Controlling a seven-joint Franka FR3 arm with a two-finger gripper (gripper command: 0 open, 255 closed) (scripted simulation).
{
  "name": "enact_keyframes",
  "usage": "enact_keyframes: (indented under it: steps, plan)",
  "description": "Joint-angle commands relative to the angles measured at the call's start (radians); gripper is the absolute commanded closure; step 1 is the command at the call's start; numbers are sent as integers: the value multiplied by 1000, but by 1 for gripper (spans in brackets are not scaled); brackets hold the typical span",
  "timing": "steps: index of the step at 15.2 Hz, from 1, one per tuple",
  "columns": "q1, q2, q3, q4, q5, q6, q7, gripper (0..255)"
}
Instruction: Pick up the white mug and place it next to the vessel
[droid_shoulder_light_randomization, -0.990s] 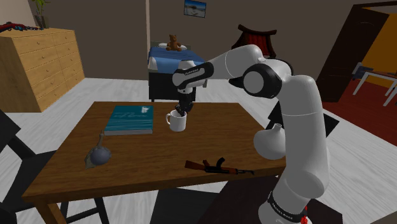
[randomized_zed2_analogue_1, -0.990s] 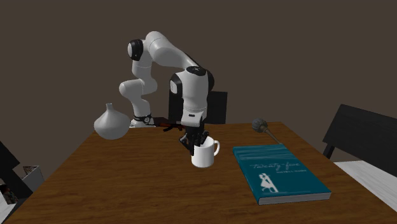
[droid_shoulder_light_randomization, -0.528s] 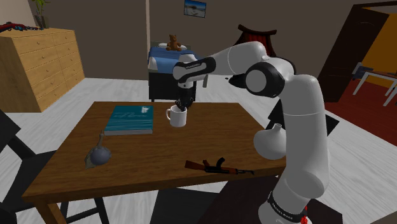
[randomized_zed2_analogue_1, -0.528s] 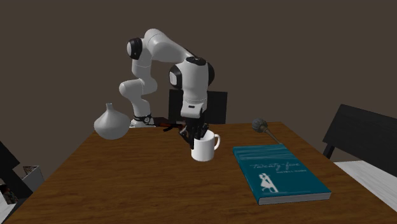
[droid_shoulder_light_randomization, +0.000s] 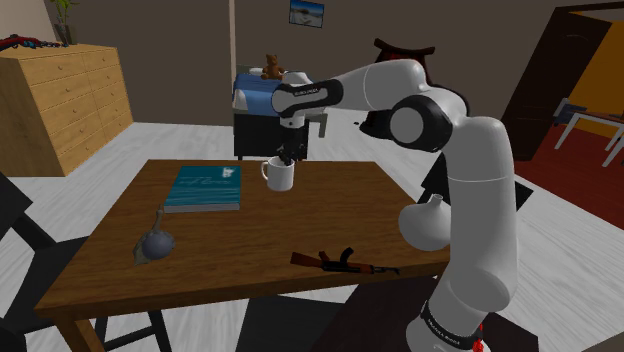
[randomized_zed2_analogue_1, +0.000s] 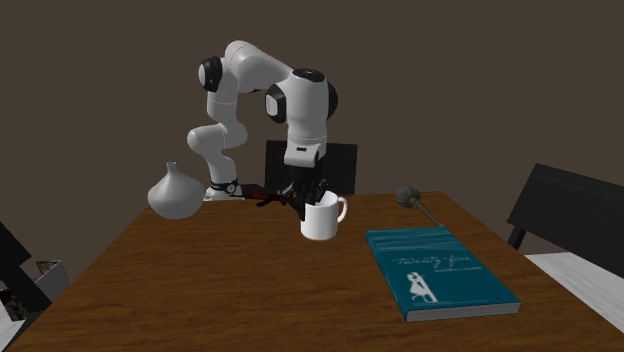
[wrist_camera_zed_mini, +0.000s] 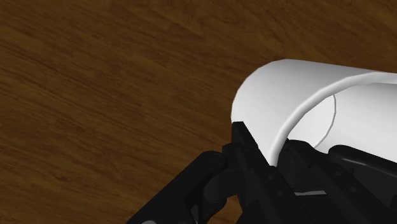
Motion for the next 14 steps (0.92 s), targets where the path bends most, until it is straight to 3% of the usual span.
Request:
enact_keyframes:
  steps: [1,14]
  plan:
    - [-2,-6,-1,21,-1,-27,-1,255]
    - [-8,-11,-3,189,-3,-199,4,255]
